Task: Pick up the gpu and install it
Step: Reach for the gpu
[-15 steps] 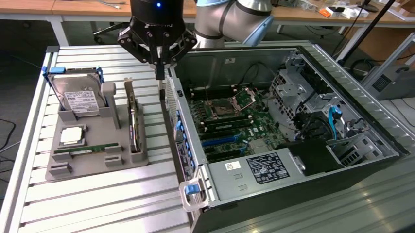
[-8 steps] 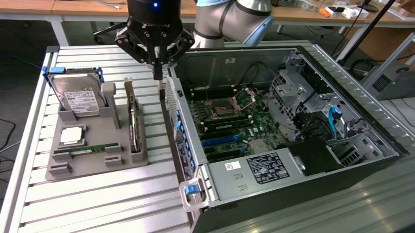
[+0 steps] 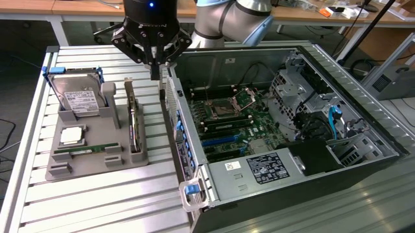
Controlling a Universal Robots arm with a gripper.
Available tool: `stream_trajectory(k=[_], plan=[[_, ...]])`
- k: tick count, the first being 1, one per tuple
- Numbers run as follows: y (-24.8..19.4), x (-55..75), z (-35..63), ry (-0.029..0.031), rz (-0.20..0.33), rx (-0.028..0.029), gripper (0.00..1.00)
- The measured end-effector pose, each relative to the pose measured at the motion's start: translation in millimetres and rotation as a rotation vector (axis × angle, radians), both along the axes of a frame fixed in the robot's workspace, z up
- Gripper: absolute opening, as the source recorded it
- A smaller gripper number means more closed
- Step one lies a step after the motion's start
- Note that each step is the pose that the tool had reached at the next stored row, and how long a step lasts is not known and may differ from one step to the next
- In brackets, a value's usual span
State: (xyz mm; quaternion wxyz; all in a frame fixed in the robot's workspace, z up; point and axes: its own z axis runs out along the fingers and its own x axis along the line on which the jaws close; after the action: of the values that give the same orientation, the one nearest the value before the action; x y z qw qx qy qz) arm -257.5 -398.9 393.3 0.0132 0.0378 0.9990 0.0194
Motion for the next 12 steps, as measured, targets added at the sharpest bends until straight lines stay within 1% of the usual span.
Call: stream_trajectory(k=[12], plan=[[0.0, -7.1, 0.0, 0.0, 0.0, 0.0, 0.11]])
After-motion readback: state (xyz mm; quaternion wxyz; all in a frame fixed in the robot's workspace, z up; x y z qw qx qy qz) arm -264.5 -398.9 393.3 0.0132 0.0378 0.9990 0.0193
